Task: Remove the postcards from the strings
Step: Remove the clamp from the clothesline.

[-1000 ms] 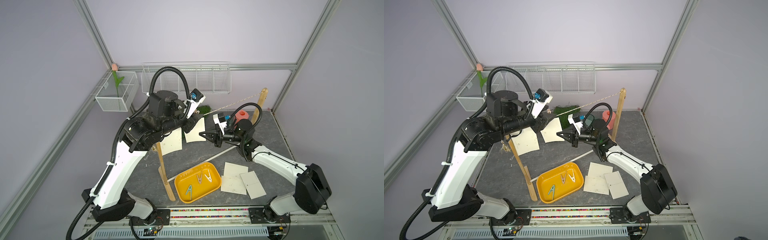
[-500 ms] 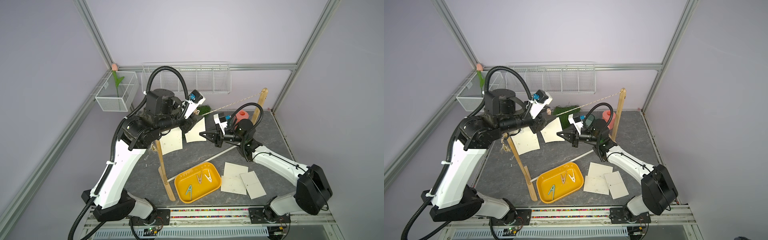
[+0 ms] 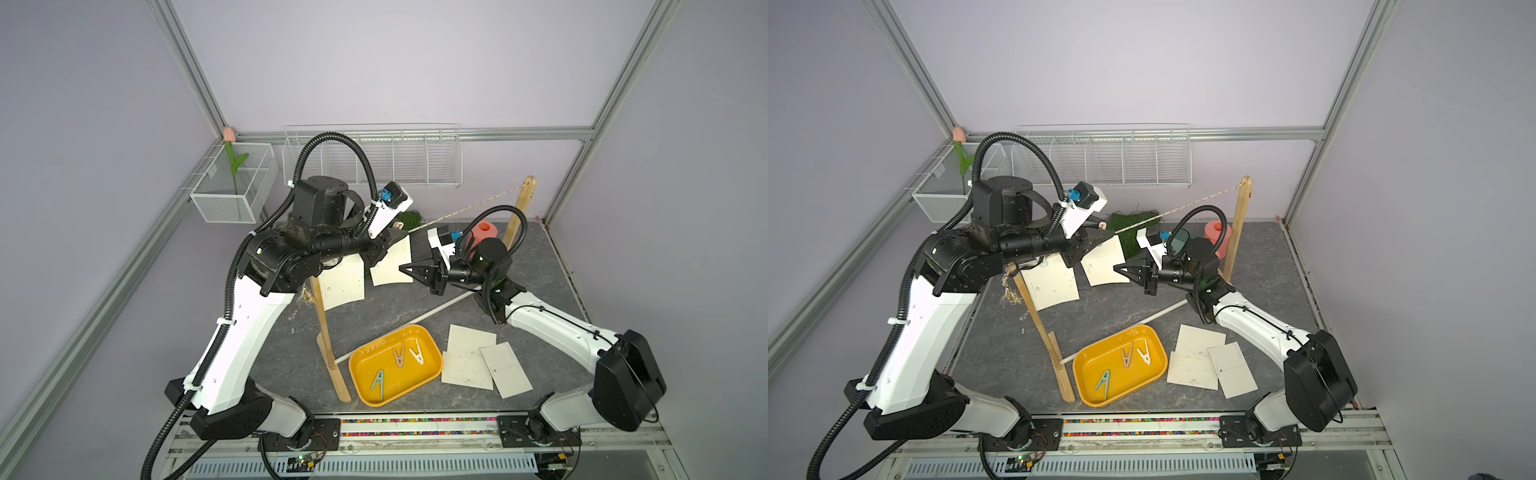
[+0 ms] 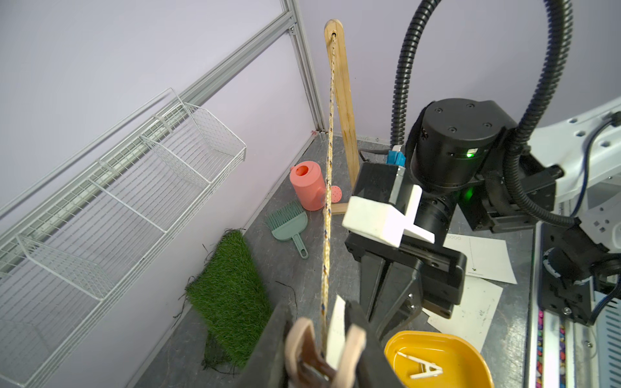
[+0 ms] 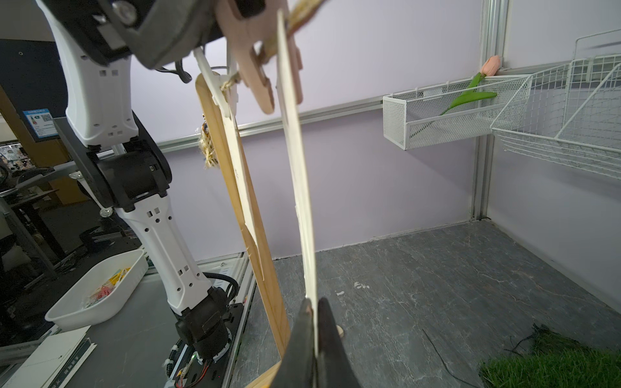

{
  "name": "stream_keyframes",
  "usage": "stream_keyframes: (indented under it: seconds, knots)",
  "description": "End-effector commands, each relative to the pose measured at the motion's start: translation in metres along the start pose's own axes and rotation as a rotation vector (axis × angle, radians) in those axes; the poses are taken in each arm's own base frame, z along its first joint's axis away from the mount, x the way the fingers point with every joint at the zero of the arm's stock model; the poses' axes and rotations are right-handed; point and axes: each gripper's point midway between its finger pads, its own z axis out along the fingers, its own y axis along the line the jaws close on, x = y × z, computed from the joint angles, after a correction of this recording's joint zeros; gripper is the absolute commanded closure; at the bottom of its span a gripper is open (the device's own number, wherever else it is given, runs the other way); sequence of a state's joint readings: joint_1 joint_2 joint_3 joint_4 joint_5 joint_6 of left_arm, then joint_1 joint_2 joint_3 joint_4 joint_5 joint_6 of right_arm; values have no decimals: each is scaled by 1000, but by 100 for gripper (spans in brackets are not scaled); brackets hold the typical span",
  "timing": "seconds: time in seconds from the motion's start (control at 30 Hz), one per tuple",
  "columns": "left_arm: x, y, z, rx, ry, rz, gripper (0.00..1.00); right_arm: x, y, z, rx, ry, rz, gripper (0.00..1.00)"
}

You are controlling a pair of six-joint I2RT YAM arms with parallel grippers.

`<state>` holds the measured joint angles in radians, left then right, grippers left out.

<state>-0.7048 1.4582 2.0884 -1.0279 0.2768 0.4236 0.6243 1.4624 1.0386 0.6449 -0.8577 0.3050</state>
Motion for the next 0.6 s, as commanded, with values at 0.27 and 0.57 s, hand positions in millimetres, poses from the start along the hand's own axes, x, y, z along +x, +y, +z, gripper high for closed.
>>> stream_keyframes:
  seconds: [0.27,0.57]
  knots:
    - [3,-1,-4,-1,-8,5,88,-6,7,1,-12,-4,-38,93]
    - [0,5,-4,-36,-26,3,100,-5,6,1,-3,-2,-38,93]
